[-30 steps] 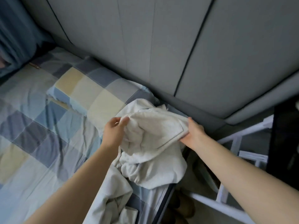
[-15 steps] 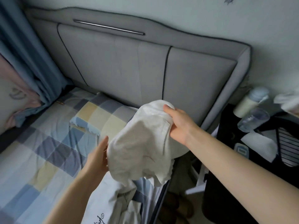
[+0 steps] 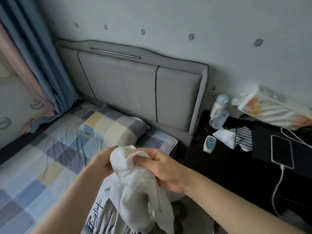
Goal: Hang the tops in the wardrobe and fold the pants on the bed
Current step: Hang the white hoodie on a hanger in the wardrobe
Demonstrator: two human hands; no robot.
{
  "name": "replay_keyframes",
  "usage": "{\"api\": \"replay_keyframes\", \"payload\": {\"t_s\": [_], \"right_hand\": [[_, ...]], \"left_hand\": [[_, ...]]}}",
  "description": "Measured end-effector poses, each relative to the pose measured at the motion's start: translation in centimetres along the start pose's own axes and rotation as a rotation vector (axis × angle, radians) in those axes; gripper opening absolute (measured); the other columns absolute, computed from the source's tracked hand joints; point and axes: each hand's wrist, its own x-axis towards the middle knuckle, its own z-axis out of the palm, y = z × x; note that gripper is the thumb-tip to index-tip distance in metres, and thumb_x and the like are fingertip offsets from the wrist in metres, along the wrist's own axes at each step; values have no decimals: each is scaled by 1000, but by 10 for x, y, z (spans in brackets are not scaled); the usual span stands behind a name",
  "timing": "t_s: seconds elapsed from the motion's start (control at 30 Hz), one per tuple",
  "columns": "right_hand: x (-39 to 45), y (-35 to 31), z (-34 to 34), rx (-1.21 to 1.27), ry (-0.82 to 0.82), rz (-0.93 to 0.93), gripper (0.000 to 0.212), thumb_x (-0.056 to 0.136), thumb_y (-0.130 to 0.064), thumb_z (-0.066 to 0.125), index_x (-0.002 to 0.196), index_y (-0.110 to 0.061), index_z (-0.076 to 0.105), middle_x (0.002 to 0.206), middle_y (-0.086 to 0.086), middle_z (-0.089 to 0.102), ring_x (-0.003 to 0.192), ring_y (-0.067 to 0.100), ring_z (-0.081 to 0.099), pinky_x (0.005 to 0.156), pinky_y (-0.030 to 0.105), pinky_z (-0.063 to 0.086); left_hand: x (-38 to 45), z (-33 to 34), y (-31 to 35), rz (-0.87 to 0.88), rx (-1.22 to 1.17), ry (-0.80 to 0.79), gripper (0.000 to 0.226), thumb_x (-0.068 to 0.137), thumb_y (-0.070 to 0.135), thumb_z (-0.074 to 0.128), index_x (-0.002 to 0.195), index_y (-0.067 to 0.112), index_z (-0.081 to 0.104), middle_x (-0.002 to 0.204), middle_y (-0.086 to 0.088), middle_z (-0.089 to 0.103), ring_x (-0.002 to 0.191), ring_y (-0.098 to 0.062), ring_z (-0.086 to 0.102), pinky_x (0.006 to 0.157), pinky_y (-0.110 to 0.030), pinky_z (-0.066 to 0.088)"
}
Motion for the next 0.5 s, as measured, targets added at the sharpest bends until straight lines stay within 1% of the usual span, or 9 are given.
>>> {"api": "replay_keyframes", "payload": {"t_s": [0.07, 0.13, 0.2, 0.23, 0.3, 0.33, 0.4, 0.43, 0.5], "right_hand": [[-30, 10, 7, -190, -22, -1, 16, 96, -12, 54, 108, -8, 65, 95, -3, 65, 92, 6, 59, 84, 20, 49], [-50, 23, 12, -460, -90, -2, 18, 94, -8, 57, 109, -2, 66, 99, 1, 68, 95, 2, 57, 87, 18, 47], [-67, 35, 13, -630, -156, 25, 28, 92, -5, 59, 119, -2, 63, 118, 11, 66, 106, 6, 57, 97, 21, 43], [-72, 40, 12, -680, -183, 56, 31, 92, -4, 58, 123, -2, 61, 124, 14, 62, 109, 9, 56, 99, 23, 42], [-81, 46, 11, -729, -191, 183, 30, 94, -11, 58, 123, -2, 61, 121, 20, 62, 99, 12, 56, 96, 31, 46], [-84, 48, 9, -740, -151, 251, 28, 94, -17, 58, 118, -3, 64, 113, 18, 66, 93, 12, 58, 91, 31, 48], [-83, 52, -3, -781, 52, 333, 26, 92, -22, 59, 105, -3, 69, 91, 9, 69, 85, 16, 65, 77, 27, 50], [-81, 55, -11, -817, 188, 368, 26, 91, -21, 57, 102, 0, 68, 90, 9, 68, 88, 23, 67, 74, 27, 50], [-78, 60, -31, -876, 389, 490, 28, 91, -22, 57, 108, -1, 61, 102, 13, 66, 95, 28, 65, 74, 29, 51]], "left_hand": [[-22, -3, 4, 30, -11, -8, 24, 97, 5, 47, 118, 12, 59, 106, -14, 66, 95, -29, 65, 71, -38, 55], [-39, -7, 11, 143, 19, 10, 38, 88, -5, 53, 110, 23, 67, 112, -11, 64, 102, -33, 64, 72, -40, 56], [-65, -2, 21, 231, 55, 16, 39, 81, -7, 59, 95, 27, 74, 104, -9, 68, 96, -32, 67, 69, -39, 58], [-75, 0, 25, 277, 83, 16, 38, 80, -8, 61, 85, 26, 76, 97, -9, 70, 87, -28, 69, 63, -37, 58], [-97, 3, 32, 363, 144, -20, 40, 80, -10, 59, 69, 25, 75, 78, -7, 71, 65, -20, 69, 51, -30, 56], [-107, 4, 35, 412, 186, -47, 43, 80, -11, 57, 65, 25, 74, 71, -5, 70, 58, -17, 66, 49, -28, 54], [-128, 1, 41, 513, 278, -98, 45, 81, -13, 55, 63, 25, 71, 66, -3, 67, 53, -13, 63, 47, -25, 53], [-138, -3, 44, 555, 310, -117, 45, 81, -14, 54, 63, 25, 71, 65, -2, 66, 54, -12, 62, 48, -25, 53], [-154, -12, 50, 624, 341, -143, 45, 81, -14, 54, 65, 24, 71, 64, -1, 67, 54, -12, 63, 49, -24, 54]]}}
